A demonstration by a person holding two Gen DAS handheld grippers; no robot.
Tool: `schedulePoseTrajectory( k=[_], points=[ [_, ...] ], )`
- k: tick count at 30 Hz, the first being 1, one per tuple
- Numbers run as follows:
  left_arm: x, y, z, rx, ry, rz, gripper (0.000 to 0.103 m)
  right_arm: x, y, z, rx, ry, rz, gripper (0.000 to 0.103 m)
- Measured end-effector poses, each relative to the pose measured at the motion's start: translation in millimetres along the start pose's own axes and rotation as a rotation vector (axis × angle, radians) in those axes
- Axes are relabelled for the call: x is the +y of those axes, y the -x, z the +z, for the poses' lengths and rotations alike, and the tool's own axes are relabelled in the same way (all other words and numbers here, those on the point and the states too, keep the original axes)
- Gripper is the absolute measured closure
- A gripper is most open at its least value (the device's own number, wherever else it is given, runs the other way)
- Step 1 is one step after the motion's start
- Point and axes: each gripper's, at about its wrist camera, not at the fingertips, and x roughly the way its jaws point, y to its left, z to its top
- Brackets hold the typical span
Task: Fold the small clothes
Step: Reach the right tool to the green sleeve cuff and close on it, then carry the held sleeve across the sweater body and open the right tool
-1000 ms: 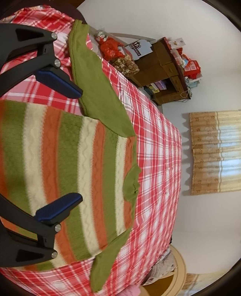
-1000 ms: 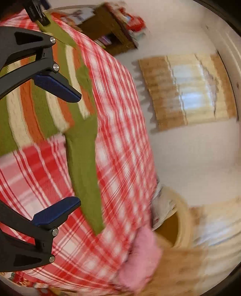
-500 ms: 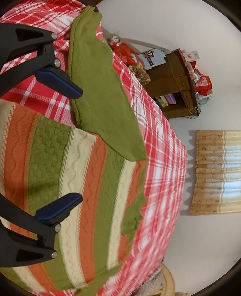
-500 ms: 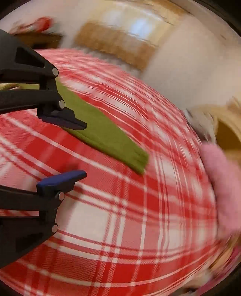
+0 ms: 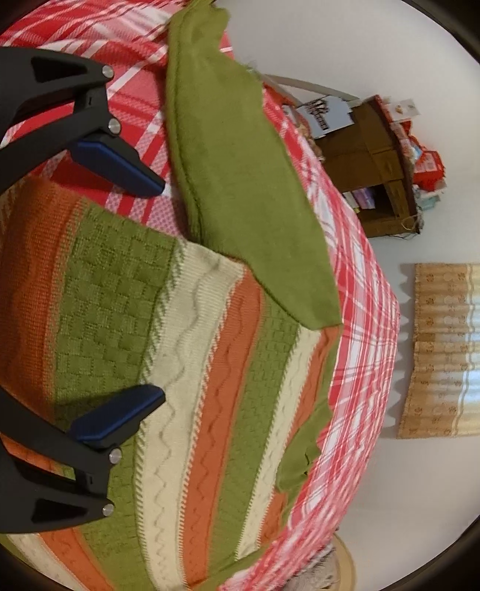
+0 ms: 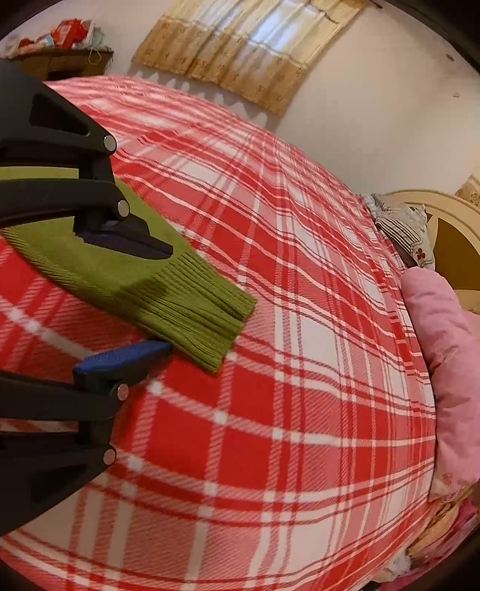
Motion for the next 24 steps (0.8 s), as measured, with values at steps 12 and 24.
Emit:
schedulePoseTrajectory(
  k=[12,24],
  points=[
    [-5,-3,0,-0.011,0.000,-0.005,0.000,-13,8,9,0.031,0.051,0.085,0.095],
    [0,-3,6,0.013,-0.016,-0.044,0.000,95,92,-36,0.028,0.253,0.363,0.095]
  ],
)
